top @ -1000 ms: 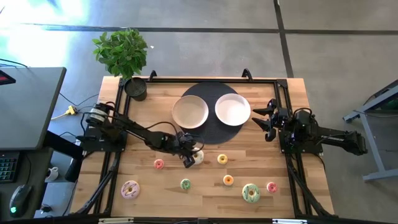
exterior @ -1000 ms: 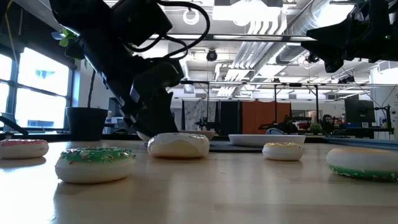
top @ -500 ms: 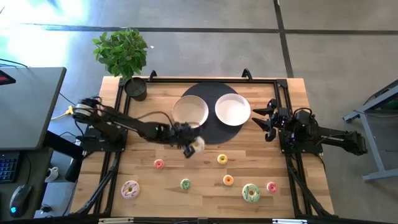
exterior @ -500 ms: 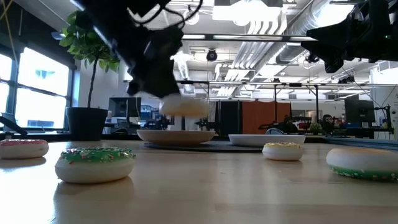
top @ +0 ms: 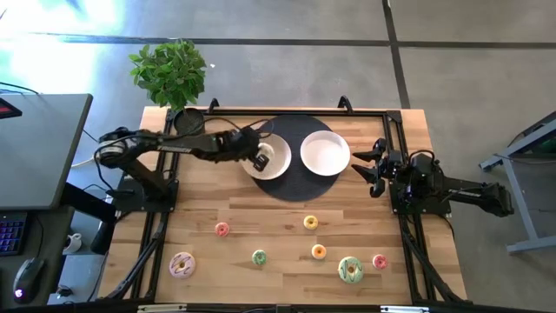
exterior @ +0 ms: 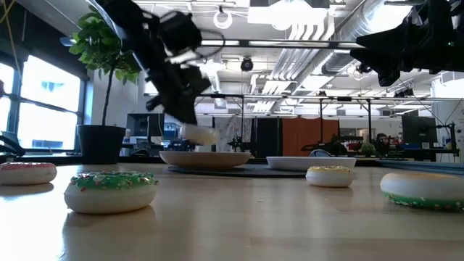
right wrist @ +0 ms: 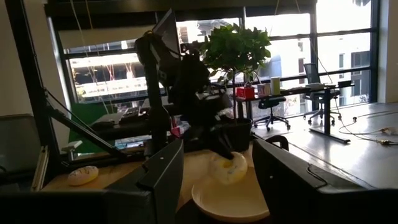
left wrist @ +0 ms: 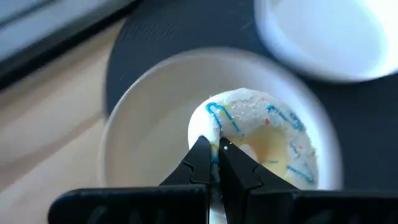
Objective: Pick & Place donuts
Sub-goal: Put the large white donut on the left white plate
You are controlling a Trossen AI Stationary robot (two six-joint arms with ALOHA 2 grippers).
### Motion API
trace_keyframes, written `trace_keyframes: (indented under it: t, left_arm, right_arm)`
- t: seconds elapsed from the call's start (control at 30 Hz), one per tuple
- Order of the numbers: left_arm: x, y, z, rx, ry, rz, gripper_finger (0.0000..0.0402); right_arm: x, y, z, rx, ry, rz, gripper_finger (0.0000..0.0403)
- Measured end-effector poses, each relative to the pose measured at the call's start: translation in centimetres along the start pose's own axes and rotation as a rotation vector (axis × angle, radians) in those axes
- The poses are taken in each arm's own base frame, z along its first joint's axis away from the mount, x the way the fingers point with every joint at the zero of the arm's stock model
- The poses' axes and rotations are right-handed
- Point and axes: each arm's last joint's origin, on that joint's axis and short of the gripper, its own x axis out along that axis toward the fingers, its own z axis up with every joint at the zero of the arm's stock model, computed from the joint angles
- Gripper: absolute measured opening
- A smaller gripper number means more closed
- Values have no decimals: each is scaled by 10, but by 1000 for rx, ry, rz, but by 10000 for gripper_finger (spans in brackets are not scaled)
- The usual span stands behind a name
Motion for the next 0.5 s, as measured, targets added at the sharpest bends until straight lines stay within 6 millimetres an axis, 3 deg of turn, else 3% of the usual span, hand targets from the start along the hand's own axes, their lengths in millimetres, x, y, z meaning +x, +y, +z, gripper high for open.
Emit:
trace_keyframes:
  t: [0.3, 0.5]
  left_arm:
    - [46, 24, -7, 3, 95, 72, 6]
    - [52, 29, -2, 21, 63, 66, 41]
  right_arm:
    - [0, 0, 0, 0, 0, 0, 188]
    - [0, 0, 0, 0, 0, 0, 188]
